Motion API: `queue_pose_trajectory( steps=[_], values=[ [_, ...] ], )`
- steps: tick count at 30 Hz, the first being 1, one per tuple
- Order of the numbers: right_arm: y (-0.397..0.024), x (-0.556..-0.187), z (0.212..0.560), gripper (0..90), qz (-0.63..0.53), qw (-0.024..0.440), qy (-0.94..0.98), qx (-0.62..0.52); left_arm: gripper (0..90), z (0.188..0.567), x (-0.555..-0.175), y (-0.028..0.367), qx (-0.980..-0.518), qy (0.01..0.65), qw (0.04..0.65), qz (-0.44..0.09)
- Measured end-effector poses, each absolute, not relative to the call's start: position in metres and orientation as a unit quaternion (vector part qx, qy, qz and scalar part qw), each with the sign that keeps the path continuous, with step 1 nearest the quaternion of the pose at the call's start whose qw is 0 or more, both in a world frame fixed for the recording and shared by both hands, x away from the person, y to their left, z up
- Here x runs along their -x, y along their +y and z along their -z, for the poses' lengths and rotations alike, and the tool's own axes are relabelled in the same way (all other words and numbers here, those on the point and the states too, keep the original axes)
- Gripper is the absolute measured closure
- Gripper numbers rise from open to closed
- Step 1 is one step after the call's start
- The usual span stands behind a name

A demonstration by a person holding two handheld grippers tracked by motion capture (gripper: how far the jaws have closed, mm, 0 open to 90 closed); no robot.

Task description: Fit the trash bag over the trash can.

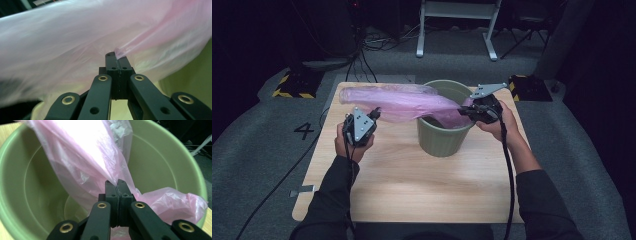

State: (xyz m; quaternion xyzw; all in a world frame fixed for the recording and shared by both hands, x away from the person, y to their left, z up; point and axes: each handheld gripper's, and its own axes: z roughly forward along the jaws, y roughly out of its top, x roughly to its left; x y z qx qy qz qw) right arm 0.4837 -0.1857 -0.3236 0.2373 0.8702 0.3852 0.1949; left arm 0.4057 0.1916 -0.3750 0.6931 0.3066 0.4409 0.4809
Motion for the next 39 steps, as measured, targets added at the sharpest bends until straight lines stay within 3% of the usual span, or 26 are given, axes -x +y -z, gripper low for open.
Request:
queue_pose_trajectory(
  steps=[3, 6, 8, 14, 23, 26, 28, 29, 30, 34, 36, 37, 39],
  values=[
    [-0.184, -0.484, 0.324, 89.5, -0.381, 0.196, 0.874, -0.232, 90.0, 0.362, -0.405, 0.19, -0.692, 0.297, 0.479, -0.452],
    [-0.182, -0.486, 0.326, 82.5, -0.382, 0.195, 0.871, -0.239, 90.0, 0.349, -0.406, 0.182, -0.694, 0.28, 0.482, -0.455],
    [-0.182, -0.487, 0.328, 65.1, -0.38, 0.208, 0.869, -0.24, 90.0, 0.347, -0.406, 0.176, -0.693, 0.276, 0.491, -0.451],
    [-0.179, -0.481, 0.323, 31.0, -0.406, 0.227, 0.854, -0.234, 90.0, 0.344, -0.404, 0.153, -0.71, 0.239, 0.488, -0.447],
    [-0.156, -0.459, 0.309, 27.5, -0.457, 0.229, 0.841, -0.177, 90.0, 0.345, -0.396, 0.109, -0.74, 0.178, 0.482, -0.433],
    [-0.15, -0.455, 0.309, 28.3, -0.458, 0.234, 0.841, -0.166, 90.0, 0.345, -0.394, 0.098, -0.744, 0.166, 0.489, -0.424],
    [-0.144, -0.456, 0.31, 36.5, -0.45, 0.246, 0.841, -0.17, 90.0, 0.346, -0.393, 0.09, -0.748, 0.16, 0.493, -0.415],
    [-0.144, -0.456, 0.31, 36.5, -0.45, 0.246, 0.841, -0.17, 90.0, 0.346, -0.393, 0.09, -0.748, 0.16, 0.493, -0.415],
    [-0.144, -0.457, 0.312, 54.2, -0.445, 0.245, 0.844, -0.17, 90.0, 0.348, -0.391, 0.083, -0.751, 0.154, 0.494, -0.41],
    [-0.146, -0.458, 0.317, 82.2, -0.445, 0.241, 0.846, -0.166, 90.0, 0.352, -0.386, 0.075, -0.756, 0.143, 0.498, -0.401],
    [-0.149, -0.458, 0.319, 89.7, -0.441, 0.24, 0.848, -0.172, 89.9, 0.354, -0.383, 0.076, -0.756, 0.143, 0.504, -0.393],
    [-0.151, -0.458, 0.32, 90.0, -0.44, 0.238, 0.848, -0.175, 86.8, 0.355, -0.38, 0.078, -0.757, 0.143, 0.506, -0.387],
    [-0.156, -0.458, 0.321, 90.0, -0.441, 0.238, 0.845, -0.186, 67.6, 0.355, -0.376, 0.081, -0.757, 0.158, 0.507, -0.382]
  ],
)
